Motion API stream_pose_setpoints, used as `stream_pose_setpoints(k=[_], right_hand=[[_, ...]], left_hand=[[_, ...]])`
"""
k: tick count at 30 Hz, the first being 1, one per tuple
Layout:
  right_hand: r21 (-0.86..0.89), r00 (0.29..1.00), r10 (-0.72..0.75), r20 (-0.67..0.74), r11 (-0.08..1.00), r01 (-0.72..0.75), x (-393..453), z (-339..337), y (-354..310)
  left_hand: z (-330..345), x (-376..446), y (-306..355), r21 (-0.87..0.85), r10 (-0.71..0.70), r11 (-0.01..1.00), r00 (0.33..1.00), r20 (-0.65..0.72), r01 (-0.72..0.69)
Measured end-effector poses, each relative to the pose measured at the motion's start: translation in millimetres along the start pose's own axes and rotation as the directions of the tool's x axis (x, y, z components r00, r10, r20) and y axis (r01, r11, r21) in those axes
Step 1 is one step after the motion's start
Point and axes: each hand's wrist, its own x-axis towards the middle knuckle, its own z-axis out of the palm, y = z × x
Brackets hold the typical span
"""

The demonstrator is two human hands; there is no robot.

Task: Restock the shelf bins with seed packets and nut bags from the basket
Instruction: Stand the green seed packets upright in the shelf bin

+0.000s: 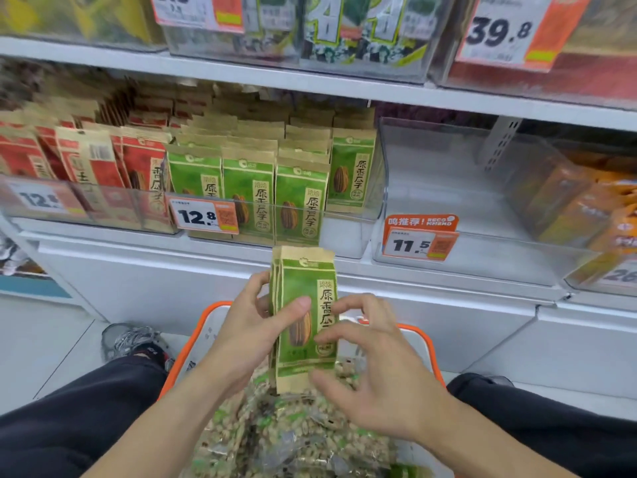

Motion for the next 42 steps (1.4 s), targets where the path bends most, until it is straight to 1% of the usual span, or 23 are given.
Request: stream_pose_setpoints(k=[1,3,4,5,8,9,10,13,16,17,19,20,22,23,24,25,27,29,31,33,35,38,42], right_hand=[[-0.044,0.996,-0.024,-0.088,0.999,0.020,4.2,-11.8,-2.8],[-0.096,0.959,-0.089,-0.268,0.993,0.065,14.9,-39.6,-6.6],[-0.108,0.948,-0.115,-0.296,0.990,0.086,21.3,-54.3,-8.1],[-0.111,0.952,-0.131,-0.278,0.988,0.104,27.8,-68.7,-9.9],[-0.122,0.980,-0.181,-0.085,0.978,0.170,49.4,-101.6,-11.5],[-0.151,0.976,-0.213,-0.051,0.968,0.203,56.1,-107.8,-11.5],[-0.173,0.968,-0.245,-0.048,0.957,0.234,61.9,-112.2,-11.7],[-0.172,0.925,-0.360,-0.125,0.926,0.337,76.6,-116.5,-13.9],[-0.122,0.885,-0.391,-0.252,0.920,0.372,89.2,-111.7,-14.8],[-0.147,0.871,-0.397,-0.290,0.918,0.369,92.8,-110.7,-14.2],[-0.281,0.818,-0.424,-0.389,0.900,0.333,98.4,-112.2,-11.1],[-0.362,0.774,-0.439,-0.456,0.886,0.290,100.7,-114.8,-9.5],[-0.465,0.689,-0.457,-0.562,0.864,0.193,105.5,-121.8,-7.9],[-0.487,0.669,-0.459,-0.584,0.858,0.164,108.2,-125.0,-7.6],[-0.496,0.665,-0.456,-0.591,0.856,0.147,111.7,-127.4,-7.1],[-0.494,0.679,-0.444,-0.584,0.859,0.137,116.2,-129.5,-5.5],[-0.470,0.757,-0.370,-0.538,0.878,0.094,127.5,-130.5,-1.7],[-0.479,0.847,-0.261,-0.463,0.878,0.009,139.0,-127.2,-0.2],[-0.527,0.896,-0.199,-0.396,0.848,-0.045,149.1,-122.1,-1.5],[-0.577,0.923,-0.150,-0.354,0.812,-0.090,160.6,-118.8,-3.3],[-0.604,0.945,-0.071,-0.318,0.784,-0.145,175.2,-116.0,-0.3],[-0.638,0.963,0.012,-0.269,0.747,-0.188,198.6,-109.1,14.4],[-0.638,0.949,0.045,-0.312,0.730,-0.245,220.4,-102.0,32.7]], left_hand=[[-0.8,0.0,9.6,0.053,0.066,0.996,0.997,0.046,-0.068],[-1.5,1.3,32.6,0.137,0.174,0.970,0.968,0.183,-0.201],[-1.4,2.0,44.5,0.167,0.212,0.951,0.942,0.260,-0.260],[-0.9,2.9,55.4,0.196,0.242,0.928,0.913,0.328,-0.317],[0.6,8.9,80.0,0.303,0.321,0.823,0.833,0.451,-0.481],[1.8,11.2,85.5,0.324,0.340,0.788,0.809,0.480,-0.524],[3.5,13.7,89.8,0.329,0.358,0.767,0.792,0.495,-0.552],[9.1,25.0,97.7,0.334,0.419,0.718,0.762,0.494,-0.611],[14.0,41.0,101.4,0.381,0.478,0.640,0.734,0.482,-0.667],[15.1,46.3,101.0,0.418,0.508,0.590,0.720,0.473,-0.691],[16.3,58.9,96.4,0.524,0.585,0.442,0.677,0.446,-0.728],[15.9,66.9,92.9,0.586,0.626,0.370,0.660,0.416,-0.721],[12.1,86.1,84.0,0.714,0.680,0.274,0.655,0.331,-0.645],[8.8,95.8,78.9,0.772,0.686,0.230,0.661,0.304,-0.593],[5.6,104.9,73.9,0.817,0.677,0.189,0.675,0.294,-0.545],[3.2,112.6,69.6,0.848,0.657,0.157,0.694,0.293,-0.507],[2.2,122.2,64.8,0.878,0.626,0.122,0.723,0.294,-0.463],[4.3,124.4,64.7,0.887,0.631,0.114,0.722,0.283,-0.447],[5.3,123.7,65.2,0.890,0.645,0.110,0.713,0.274,-0.442],[3.9,122.8,65.6,0.890,0.656,0.102,0.703,0.275,-0.444],[2.0,122.2,65.8,0.885,0.667,0.101,0.691,0.278,-0.454],[2.5,120.8,64.3,0.872,0.676,0.131,0.686,0.269,-0.471],[6.3,121.0,59.8,0.866,0.692,0.163,0.681,0.242,-0.473]])
